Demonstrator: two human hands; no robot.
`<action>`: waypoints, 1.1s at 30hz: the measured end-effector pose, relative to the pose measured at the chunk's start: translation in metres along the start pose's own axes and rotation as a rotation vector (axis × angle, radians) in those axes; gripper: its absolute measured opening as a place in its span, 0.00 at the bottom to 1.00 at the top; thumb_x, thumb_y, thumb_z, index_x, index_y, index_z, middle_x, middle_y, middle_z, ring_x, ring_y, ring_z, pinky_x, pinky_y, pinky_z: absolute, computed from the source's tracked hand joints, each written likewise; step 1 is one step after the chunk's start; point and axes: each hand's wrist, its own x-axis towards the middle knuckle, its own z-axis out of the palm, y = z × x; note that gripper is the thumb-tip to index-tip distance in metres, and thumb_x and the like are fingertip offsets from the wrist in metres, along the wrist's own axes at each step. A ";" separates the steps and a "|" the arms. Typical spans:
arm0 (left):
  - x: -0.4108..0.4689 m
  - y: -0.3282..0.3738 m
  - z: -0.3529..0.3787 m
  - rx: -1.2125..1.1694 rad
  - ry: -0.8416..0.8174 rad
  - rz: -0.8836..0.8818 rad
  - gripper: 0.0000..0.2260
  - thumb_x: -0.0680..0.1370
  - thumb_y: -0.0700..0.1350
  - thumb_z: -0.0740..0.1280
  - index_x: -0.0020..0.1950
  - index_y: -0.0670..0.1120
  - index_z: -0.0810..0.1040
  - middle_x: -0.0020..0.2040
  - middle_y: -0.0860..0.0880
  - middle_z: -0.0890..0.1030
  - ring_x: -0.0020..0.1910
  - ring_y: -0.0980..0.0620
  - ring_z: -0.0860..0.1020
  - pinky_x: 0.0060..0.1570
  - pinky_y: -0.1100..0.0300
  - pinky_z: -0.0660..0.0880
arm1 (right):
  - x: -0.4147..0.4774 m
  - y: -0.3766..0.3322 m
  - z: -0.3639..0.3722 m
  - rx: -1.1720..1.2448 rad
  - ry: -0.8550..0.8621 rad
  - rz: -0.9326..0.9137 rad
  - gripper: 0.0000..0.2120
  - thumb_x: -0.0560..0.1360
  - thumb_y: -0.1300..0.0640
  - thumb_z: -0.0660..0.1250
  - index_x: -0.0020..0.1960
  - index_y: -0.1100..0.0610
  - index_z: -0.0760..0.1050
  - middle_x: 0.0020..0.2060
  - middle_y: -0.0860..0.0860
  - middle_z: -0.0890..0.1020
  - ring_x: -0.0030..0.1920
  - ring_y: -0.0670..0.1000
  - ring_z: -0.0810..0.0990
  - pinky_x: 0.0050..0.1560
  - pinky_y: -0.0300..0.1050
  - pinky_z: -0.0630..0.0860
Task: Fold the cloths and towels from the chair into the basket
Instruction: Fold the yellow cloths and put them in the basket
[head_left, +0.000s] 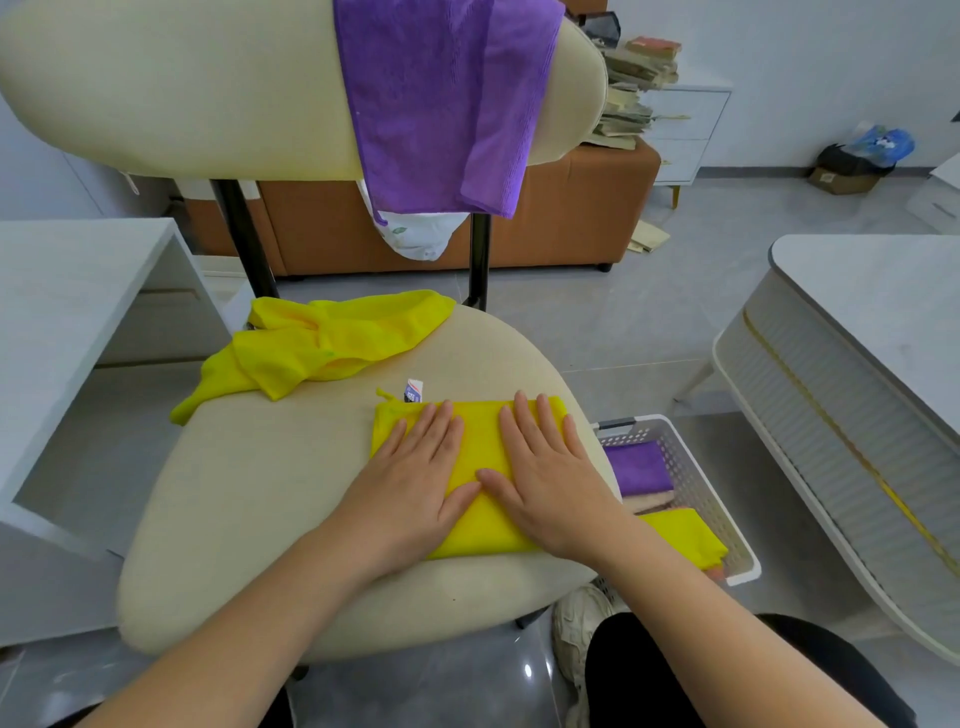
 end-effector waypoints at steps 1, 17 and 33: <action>0.002 -0.002 0.002 0.007 -0.008 -0.007 0.54 0.56 0.68 0.14 0.77 0.45 0.39 0.77 0.48 0.38 0.76 0.52 0.37 0.69 0.58 0.33 | 0.001 0.001 0.003 -0.006 -0.007 0.009 0.57 0.56 0.29 0.14 0.77 0.57 0.38 0.76 0.55 0.38 0.75 0.57 0.34 0.73 0.53 0.35; 0.012 0.014 -0.006 -0.437 0.369 -0.399 0.22 0.79 0.51 0.49 0.70 0.46 0.66 0.76 0.45 0.58 0.76 0.48 0.52 0.72 0.47 0.42 | 0.005 0.005 -0.018 0.226 0.303 -0.038 0.14 0.74 0.56 0.60 0.55 0.55 0.80 0.47 0.53 0.79 0.49 0.56 0.78 0.46 0.48 0.74; -0.016 -0.045 -0.034 -0.421 0.253 -0.093 0.11 0.68 0.59 0.62 0.37 0.53 0.77 0.38 0.56 0.78 0.38 0.59 0.74 0.42 0.56 0.70 | -0.003 0.041 -0.032 0.205 -0.020 -0.110 0.30 0.74 0.70 0.55 0.73 0.49 0.63 0.75 0.45 0.60 0.76 0.47 0.54 0.75 0.51 0.46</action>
